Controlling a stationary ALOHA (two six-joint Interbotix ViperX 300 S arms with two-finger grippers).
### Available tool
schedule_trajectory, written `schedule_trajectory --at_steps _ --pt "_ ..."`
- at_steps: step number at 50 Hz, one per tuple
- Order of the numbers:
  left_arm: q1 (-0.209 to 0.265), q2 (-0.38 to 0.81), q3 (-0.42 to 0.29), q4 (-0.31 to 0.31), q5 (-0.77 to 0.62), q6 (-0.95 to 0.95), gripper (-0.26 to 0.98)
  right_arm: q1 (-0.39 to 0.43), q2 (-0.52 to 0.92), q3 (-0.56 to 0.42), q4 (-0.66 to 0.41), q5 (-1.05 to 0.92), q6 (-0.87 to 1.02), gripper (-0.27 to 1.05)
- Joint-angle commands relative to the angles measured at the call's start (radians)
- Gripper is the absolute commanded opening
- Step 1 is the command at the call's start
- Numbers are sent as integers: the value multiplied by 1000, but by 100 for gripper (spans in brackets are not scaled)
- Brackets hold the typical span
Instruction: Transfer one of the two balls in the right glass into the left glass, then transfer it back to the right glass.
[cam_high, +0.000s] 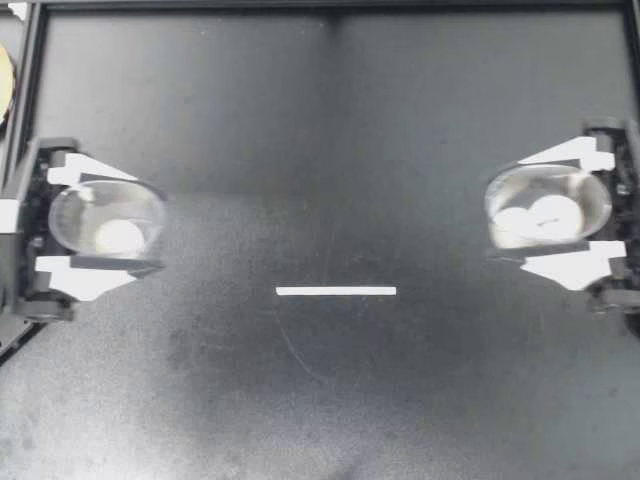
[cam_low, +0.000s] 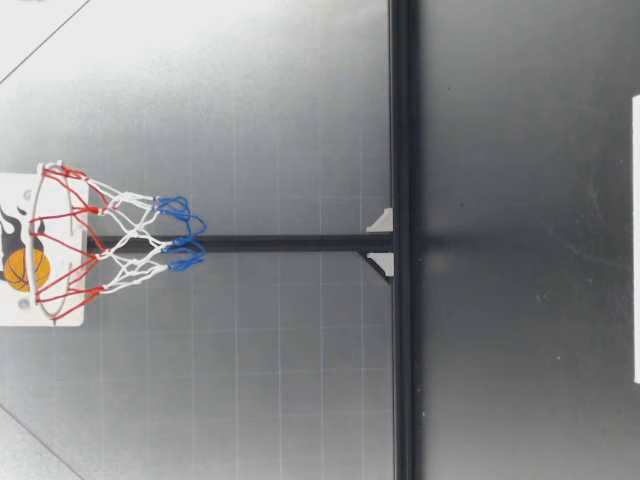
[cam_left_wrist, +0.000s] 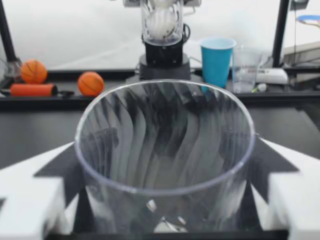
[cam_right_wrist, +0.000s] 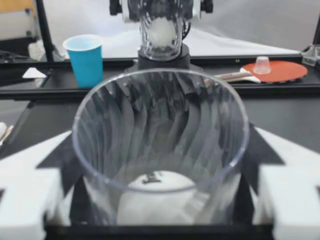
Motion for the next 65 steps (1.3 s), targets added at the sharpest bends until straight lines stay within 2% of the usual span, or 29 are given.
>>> schedule_trajectory --at_steps 1,9,29,35,42,46,52,65 --pt "-2 41 -49 0 -21 2 8 -5 18 -52 0 -11 -9 33" --pt "-2 110 -83 0 -74 5 8 -12 41 -78 0 -32 -26 42" --pt "-2 195 -123 0 -101 2 10 -91 132 -170 -2 -41 -91 42" --pt "-2 202 -135 0 -101 5 21 -98 167 -198 -2 -43 -100 42" --pt "-2 232 -158 0 -103 3 48 -106 212 -230 0 -43 -101 42" --pt "-2 268 -175 0 -103 0 58 -120 239 -253 -5 -43 -118 42" --pt "-2 339 -215 0 -121 0 60 -135 275 -299 -40 -40 -190 42" --pt "-2 479 -308 -2 -215 -17 60 -153 339 -434 -52 -32 -529 43"
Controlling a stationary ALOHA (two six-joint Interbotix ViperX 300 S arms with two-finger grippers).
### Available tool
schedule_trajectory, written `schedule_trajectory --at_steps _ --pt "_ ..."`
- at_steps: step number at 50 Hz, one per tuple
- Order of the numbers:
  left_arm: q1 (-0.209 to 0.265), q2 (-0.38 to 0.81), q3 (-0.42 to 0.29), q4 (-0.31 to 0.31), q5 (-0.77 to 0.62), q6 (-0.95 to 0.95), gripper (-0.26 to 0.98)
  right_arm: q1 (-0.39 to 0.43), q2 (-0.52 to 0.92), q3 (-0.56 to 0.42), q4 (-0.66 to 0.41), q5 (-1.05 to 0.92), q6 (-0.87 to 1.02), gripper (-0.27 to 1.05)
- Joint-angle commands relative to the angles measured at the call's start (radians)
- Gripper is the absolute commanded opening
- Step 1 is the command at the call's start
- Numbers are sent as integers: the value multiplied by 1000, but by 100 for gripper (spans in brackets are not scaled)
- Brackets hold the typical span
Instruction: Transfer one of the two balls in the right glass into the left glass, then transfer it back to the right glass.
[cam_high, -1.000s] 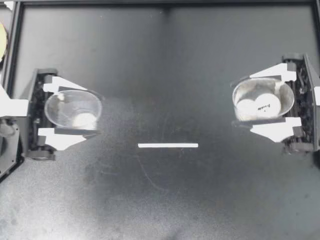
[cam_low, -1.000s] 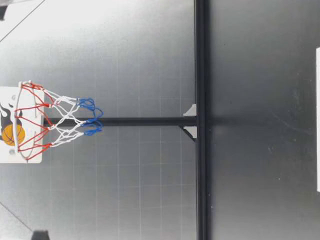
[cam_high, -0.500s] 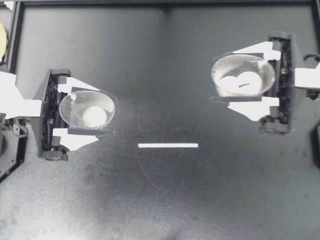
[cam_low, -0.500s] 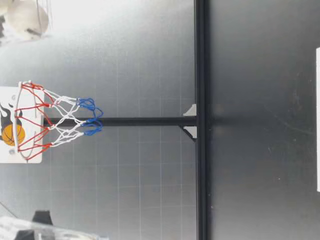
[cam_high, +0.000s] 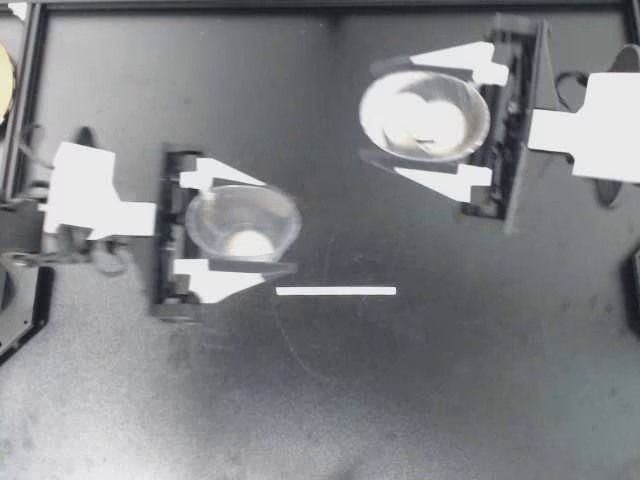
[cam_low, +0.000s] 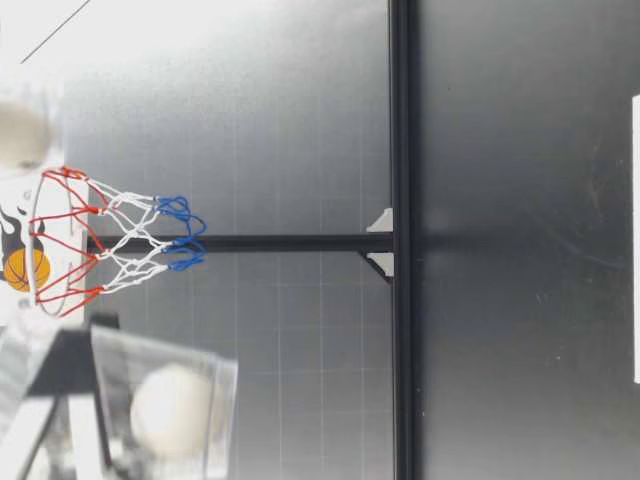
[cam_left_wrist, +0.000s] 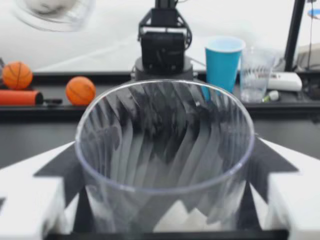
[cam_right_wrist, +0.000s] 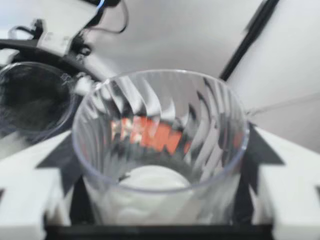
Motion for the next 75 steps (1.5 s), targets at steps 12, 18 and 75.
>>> schedule_trajectory --at_steps 12,18,75 --pt "-2 100 -132 -6 -37 0 60 -6 106 -127 2 -5 -216 43" --pt "-2 124 -161 -6 -37 0 60 -6 141 -140 -2 -11 -296 43" --pt "-20 143 -212 -5 -29 12 60 -15 196 -132 0 -178 -726 43"
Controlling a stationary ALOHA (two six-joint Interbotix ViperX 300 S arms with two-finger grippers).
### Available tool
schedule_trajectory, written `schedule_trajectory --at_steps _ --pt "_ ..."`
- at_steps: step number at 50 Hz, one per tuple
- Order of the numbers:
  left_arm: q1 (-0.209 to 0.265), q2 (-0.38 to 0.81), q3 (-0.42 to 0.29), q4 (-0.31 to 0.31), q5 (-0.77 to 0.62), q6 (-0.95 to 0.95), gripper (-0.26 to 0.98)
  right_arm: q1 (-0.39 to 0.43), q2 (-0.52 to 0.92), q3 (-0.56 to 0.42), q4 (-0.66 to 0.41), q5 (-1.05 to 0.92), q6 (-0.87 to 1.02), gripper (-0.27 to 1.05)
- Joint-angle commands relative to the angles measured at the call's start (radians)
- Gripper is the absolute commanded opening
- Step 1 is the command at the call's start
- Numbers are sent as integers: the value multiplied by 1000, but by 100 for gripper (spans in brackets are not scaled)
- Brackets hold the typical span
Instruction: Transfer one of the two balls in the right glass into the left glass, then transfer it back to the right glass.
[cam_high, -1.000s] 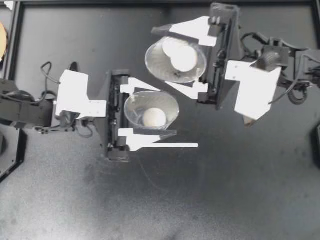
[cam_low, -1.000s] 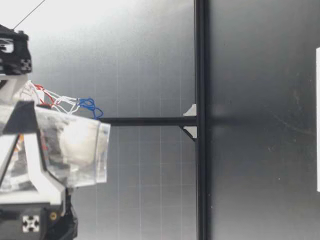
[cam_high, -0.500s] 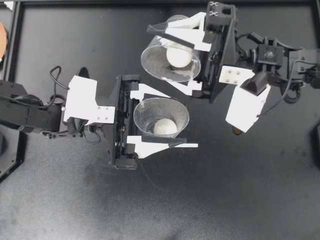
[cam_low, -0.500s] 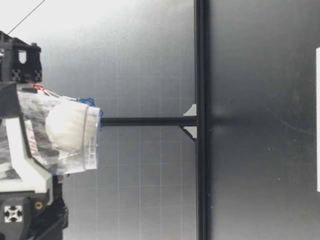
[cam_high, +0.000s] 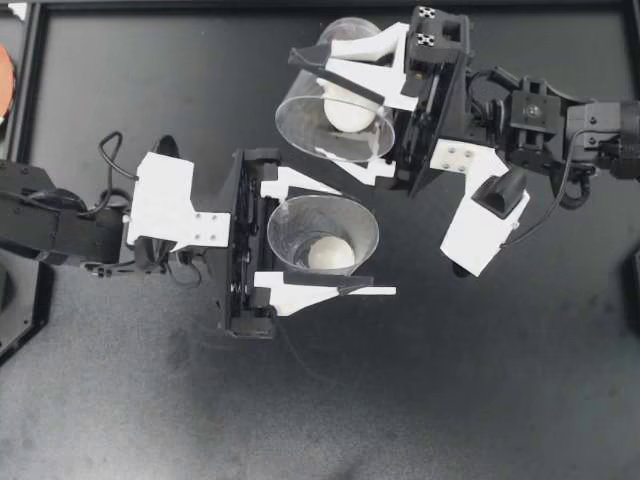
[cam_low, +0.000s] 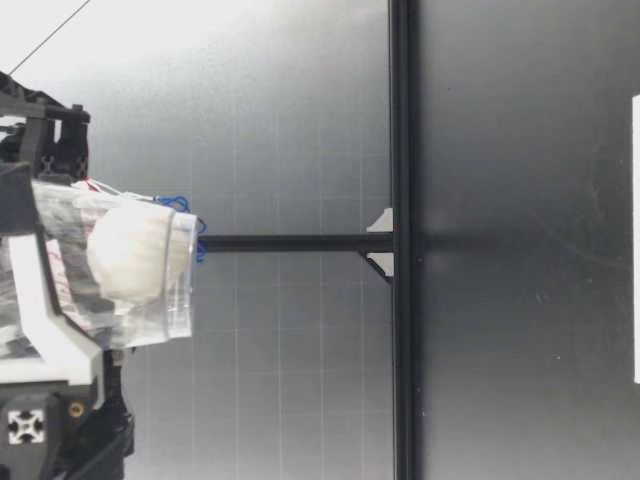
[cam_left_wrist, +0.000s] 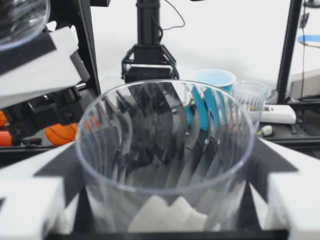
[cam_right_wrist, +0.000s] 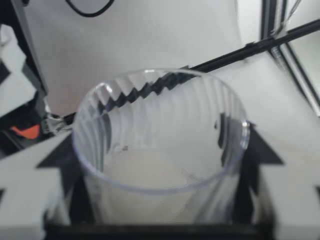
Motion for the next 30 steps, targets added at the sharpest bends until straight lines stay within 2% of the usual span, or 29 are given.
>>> schedule_trajectory --at_steps 1,23,30 --pt "11 -29 -12 0 -5 -2 60 -6 -9 -14 0 -25 -15 43" --pt "35 -38 -11 -2 -5 -2 60 0 -9 3 -2 -61 -51 43" --pt "35 -38 -11 0 -8 -2 60 0 -3 8 -3 -69 -121 43"
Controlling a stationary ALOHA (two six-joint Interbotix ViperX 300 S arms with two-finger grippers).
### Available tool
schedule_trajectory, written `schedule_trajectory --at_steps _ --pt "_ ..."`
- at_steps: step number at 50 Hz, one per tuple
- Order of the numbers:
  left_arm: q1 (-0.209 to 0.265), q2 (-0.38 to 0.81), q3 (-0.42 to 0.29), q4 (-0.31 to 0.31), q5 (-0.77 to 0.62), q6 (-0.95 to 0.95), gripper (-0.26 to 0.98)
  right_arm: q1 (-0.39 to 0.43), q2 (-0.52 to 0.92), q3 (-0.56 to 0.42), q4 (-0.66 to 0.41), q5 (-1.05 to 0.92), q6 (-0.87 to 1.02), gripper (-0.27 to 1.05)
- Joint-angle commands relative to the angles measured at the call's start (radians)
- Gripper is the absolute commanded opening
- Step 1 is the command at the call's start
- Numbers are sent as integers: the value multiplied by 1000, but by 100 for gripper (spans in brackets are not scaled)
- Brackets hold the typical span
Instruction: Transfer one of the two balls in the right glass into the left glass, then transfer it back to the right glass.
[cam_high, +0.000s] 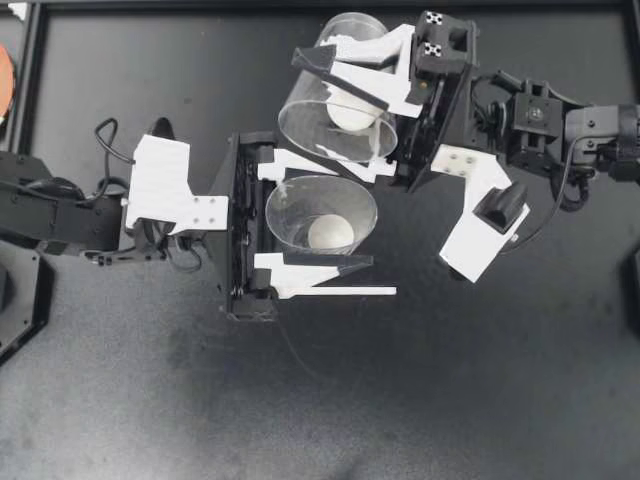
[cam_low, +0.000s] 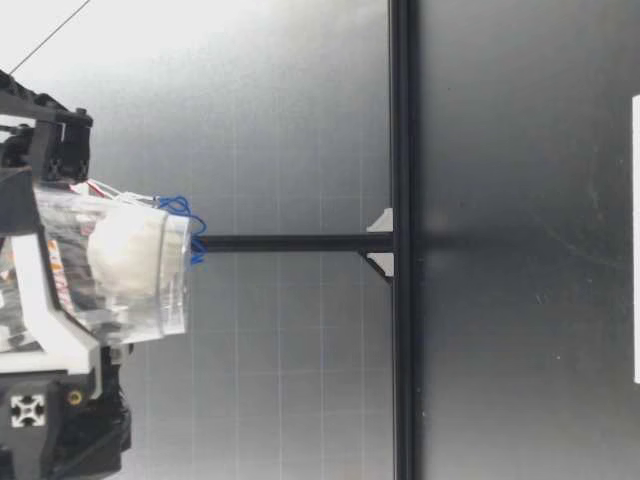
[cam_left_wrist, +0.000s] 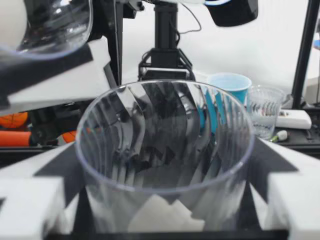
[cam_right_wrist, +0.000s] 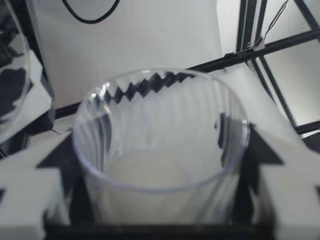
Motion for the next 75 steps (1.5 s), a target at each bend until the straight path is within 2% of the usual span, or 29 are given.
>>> schedule_trajectory --at_steps 1,15,75 --pt "5 -31 -12 -2 -6 2 60 0 -6 -11 -2 -18 -31 43" --pt "6 -32 -12 -2 -8 2 60 2 12 -6 3 -83 -80 43" --pt "23 -32 -9 -6 -8 -5 60 0 26 -5 0 -110 -172 43"
